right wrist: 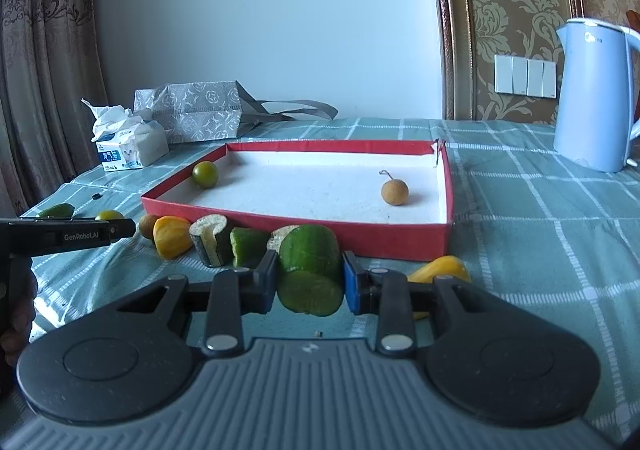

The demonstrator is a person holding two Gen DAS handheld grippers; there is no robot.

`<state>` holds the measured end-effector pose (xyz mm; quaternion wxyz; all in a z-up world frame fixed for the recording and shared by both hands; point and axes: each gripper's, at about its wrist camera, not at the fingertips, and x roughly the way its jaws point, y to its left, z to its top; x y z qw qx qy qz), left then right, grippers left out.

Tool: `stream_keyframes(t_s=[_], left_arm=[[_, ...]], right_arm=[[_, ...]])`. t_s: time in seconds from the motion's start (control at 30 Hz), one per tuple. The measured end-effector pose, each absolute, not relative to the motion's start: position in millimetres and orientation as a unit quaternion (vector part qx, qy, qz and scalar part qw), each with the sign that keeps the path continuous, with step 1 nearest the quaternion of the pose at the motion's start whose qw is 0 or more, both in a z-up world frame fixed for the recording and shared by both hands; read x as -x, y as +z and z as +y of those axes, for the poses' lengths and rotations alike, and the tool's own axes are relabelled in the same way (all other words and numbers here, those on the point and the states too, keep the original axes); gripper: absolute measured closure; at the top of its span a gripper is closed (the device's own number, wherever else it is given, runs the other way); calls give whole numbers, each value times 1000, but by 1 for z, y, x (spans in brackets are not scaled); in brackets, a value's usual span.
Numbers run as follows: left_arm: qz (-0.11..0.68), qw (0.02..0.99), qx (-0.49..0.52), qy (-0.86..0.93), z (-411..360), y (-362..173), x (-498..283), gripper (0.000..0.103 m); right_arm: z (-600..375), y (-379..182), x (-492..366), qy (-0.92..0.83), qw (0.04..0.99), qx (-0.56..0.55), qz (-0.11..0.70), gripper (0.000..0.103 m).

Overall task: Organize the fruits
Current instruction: 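Carry the cucumber chunk into the red box and open the right gripper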

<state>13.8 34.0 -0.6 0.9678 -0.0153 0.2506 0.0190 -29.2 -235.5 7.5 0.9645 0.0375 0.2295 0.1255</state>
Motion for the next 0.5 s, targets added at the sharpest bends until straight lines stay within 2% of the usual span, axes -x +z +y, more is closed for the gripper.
stream_keyframes(t_s=[0.23,0.5], left_arm=[[248,968,17,15,34,0,-12,70],[249,968,18,15,34,0,-12,70]], right_arm=[[-229,32,16,118,971,-16,208,72],[-221,49,-50,96,973,-7,210,72]])
